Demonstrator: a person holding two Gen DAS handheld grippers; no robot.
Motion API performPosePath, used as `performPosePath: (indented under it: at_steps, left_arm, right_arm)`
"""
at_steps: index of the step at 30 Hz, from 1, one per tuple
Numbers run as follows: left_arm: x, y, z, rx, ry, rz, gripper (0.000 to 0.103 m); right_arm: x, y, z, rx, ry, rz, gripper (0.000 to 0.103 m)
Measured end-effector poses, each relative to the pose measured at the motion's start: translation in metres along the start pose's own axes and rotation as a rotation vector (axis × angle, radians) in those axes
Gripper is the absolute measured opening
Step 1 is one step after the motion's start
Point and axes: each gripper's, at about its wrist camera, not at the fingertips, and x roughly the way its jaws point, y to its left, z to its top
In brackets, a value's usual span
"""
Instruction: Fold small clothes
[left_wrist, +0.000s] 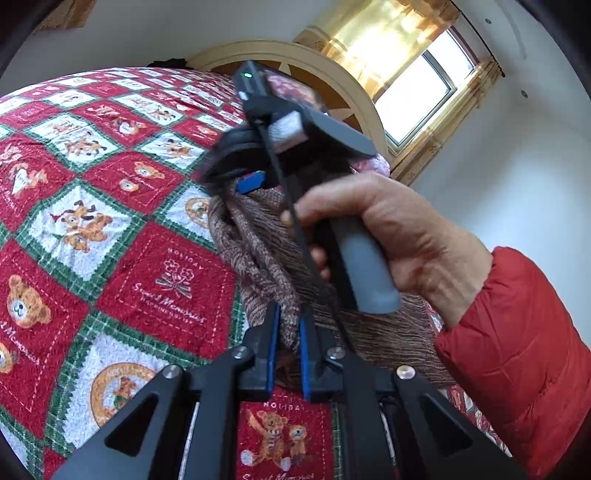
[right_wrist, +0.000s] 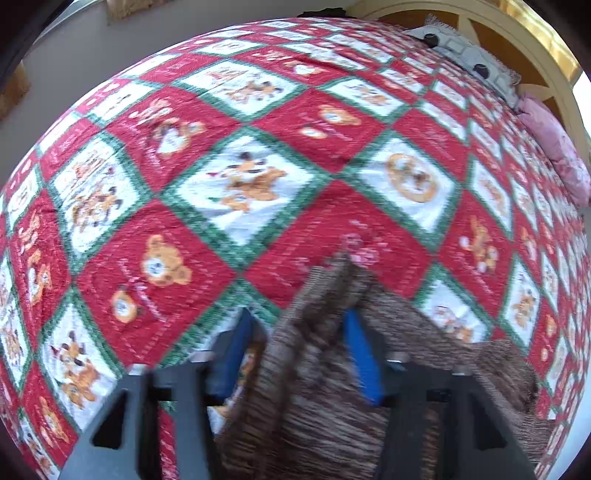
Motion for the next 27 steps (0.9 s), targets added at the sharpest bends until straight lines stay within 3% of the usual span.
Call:
performPosePath:
  at_steps: [4,8,11,18,27]
  left_arm:
    - [0.001,-0.006,0.003,0.018,0.003,-0.013,0.011]
    - [0.003,-0.021,0.005,0.057,0.01,-0.027,0.011]
    - [0.005,-0.032,0.005,0.079,0.022,-0.041,0.011]
    - [0.016,-0.07,-0.001,0.177,0.052,-0.091,0.011]
    - [0.045,-0.134,-0.019,0.313,0.114,-0.164,0.011]
  right_arm:
    - [-0.008,-0.03,-0.004,0.112,-0.014,0.121,0.013]
    - [-0.017,-0.066,-0.013,0.258,-0.051,0.288,0.011]
    - [-0.034,-0.088,-0.026,0.325,-0.092,0.354,0.01]
    - [-0.087,-0.152,-0.067,0.374,-0.192,0.335,0.01]
    - [-0.111,-0.227,-0.127,0.429,-0.221,0.256,0.01]
